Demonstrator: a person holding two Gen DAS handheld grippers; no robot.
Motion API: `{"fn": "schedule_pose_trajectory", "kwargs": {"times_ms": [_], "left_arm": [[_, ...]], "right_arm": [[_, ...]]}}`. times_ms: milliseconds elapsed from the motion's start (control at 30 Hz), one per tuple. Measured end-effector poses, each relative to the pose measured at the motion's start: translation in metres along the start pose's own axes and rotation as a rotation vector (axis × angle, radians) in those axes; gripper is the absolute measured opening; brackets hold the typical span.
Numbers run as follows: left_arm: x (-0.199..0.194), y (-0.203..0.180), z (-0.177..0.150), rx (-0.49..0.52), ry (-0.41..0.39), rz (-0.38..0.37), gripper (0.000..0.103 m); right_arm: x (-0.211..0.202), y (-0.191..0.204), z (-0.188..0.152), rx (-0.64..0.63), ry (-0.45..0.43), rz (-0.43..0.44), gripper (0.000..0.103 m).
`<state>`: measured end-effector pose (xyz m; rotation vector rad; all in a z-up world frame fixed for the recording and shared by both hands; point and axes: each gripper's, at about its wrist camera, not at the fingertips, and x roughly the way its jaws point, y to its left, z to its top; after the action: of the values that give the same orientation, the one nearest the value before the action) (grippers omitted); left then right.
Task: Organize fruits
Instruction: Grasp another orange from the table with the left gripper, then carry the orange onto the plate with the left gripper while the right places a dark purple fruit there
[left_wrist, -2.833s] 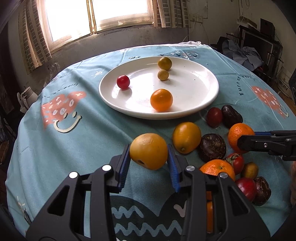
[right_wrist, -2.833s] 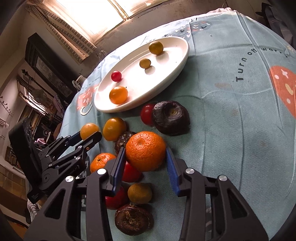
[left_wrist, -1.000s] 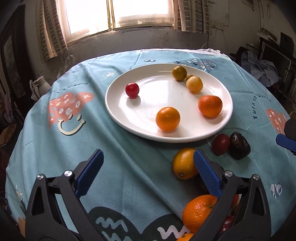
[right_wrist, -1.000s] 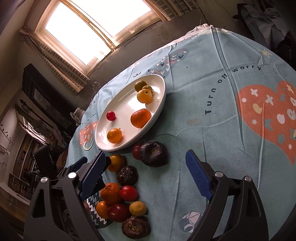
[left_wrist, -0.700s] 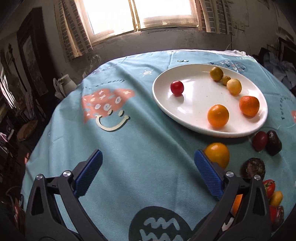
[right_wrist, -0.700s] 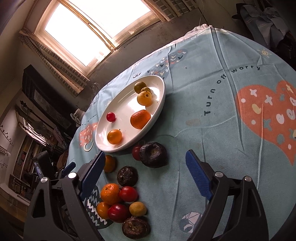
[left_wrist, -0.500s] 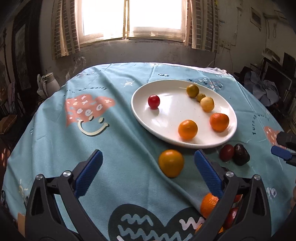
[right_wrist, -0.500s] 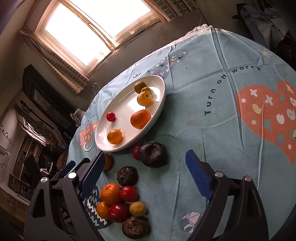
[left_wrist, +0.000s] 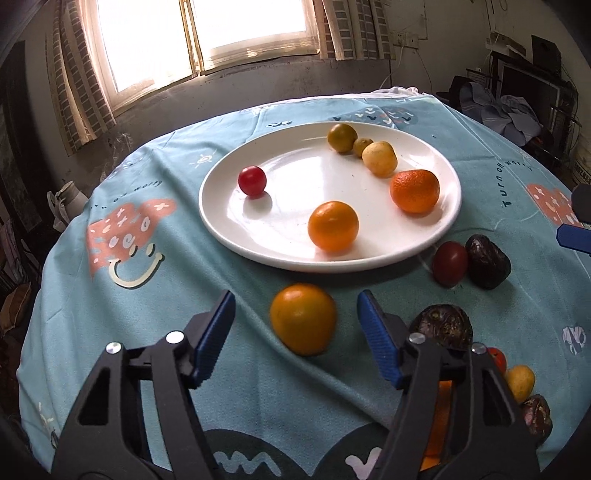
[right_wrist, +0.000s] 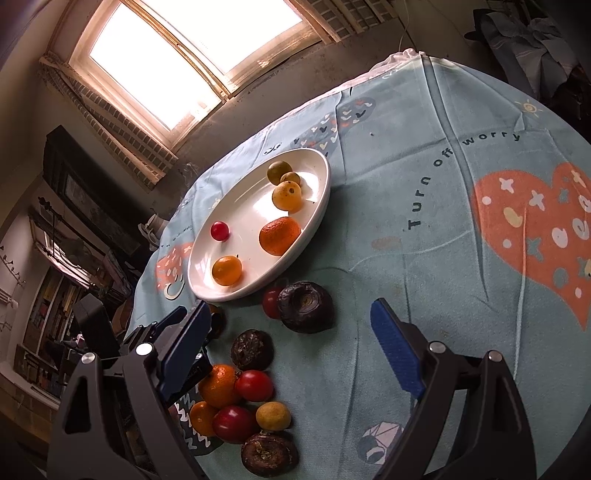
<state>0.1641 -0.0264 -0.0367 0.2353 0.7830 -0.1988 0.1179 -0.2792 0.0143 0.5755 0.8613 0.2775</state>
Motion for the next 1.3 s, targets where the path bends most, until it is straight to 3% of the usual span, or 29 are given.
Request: {"fn": "schedule_pose_trajectory", "kwargs": {"times_ms": [67,133,167,367,467,600,767,1033,1100,1200,1300], "left_arm": [[0.009,0.0,0.0,0.001,0.037,-0.041,0.046],[0.012,0.003,0.0,-0.012,0.041,-0.065,0.045],[0.013,0.005,0.0,-0.019,0.042,-0.069,0.039],[-0.001,0.016,-0.004,-0.065,0.027,-0.06,0.038],[-0.018,0.024,-0.003,-0.099,-0.012,-0.042,0.038],[-0.032,0.032,-0.003,-0.14,-0.046,-0.041,0.038],[-0.028,0.03,-0.004,-0.136,-0.026,-0.045,0.038],[-0.022,0.026,-0.005,-0.118,-0.007,-0.048,0.039],[-0.02,0.025,-0.005,-0.111,0.0,-0.048,0.039],[-0.018,0.022,-0.006,-0.101,0.009,-0.047,0.039],[-0.017,0.02,-0.007,-0.093,0.014,-0.046,0.039]], "right_arm": [[0.001,0.0,0.0,-0.005,0.001,-0.002,0.088],[0.002,0.001,-0.001,-0.014,0.004,-0.006,0.088],[0.003,0.002,-0.001,-0.021,0.007,-0.008,0.088],[0.009,0.004,-0.003,-0.069,0.021,-0.024,0.088],[0.018,0.005,-0.004,-0.085,0.054,-0.018,0.077],[0.032,0.005,-0.007,-0.103,0.102,-0.025,0.072],[0.046,0.006,-0.007,-0.145,0.114,-0.078,0.072],[0.066,0.003,-0.003,-0.156,0.143,-0.093,0.07],[0.068,0.004,-0.003,-0.169,0.135,-0.105,0.065],[0.07,0.005,-0.005,-0.188,0.145,-0.092,0.046],[0.065,0.005,-0.008,-0.194,0.136,-0.096,0.045]]}}
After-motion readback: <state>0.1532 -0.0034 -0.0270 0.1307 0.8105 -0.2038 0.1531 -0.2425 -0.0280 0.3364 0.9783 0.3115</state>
